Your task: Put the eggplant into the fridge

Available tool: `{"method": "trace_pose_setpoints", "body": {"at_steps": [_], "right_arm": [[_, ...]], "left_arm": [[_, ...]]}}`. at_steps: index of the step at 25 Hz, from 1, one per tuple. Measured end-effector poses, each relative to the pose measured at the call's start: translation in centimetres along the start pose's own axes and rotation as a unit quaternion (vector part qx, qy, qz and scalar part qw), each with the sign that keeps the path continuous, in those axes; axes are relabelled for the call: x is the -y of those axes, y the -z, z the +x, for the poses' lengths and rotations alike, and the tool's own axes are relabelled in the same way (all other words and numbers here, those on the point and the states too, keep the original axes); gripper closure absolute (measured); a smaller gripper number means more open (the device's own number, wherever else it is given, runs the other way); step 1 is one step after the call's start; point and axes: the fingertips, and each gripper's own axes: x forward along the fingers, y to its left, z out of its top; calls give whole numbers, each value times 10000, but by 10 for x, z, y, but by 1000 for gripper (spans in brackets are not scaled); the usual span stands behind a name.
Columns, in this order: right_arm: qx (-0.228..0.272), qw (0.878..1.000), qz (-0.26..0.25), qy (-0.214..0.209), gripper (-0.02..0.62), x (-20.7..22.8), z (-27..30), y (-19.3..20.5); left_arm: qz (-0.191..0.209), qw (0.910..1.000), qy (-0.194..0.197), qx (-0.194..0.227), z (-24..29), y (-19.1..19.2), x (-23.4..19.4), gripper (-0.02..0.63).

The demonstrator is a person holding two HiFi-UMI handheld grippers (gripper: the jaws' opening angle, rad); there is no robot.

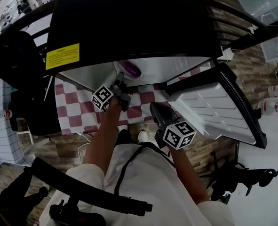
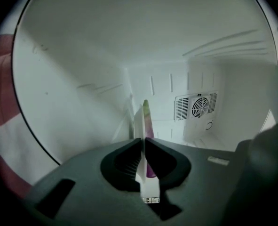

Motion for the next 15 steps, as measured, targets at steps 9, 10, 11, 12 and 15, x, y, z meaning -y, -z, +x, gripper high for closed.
{"method": "trace_pose_setpoints", "body": {"at_steps": [9,10,11,12,15], "right_arm": [[-8,10000,-16,-42,589,11,-10,-1],[-11,10000,-1,-44,589,12,-11,-1],[-13,10000,12,-51,589,13,-11,0],[-15,10000,21,-58,589,14,-12,0],[-15,10000,25,-76,589,15,-14,0]], "left_arm": [[-77,9996,-218,132,5,8,-4,577],[-76,9996,-261,121,6,7,-4,577],[-85,9995,-295,121,6,7,-4,580],[-105,9993,-322,132,7,6,-4,578],[-158,9988,-427,157,10,6,-4,554]]}}
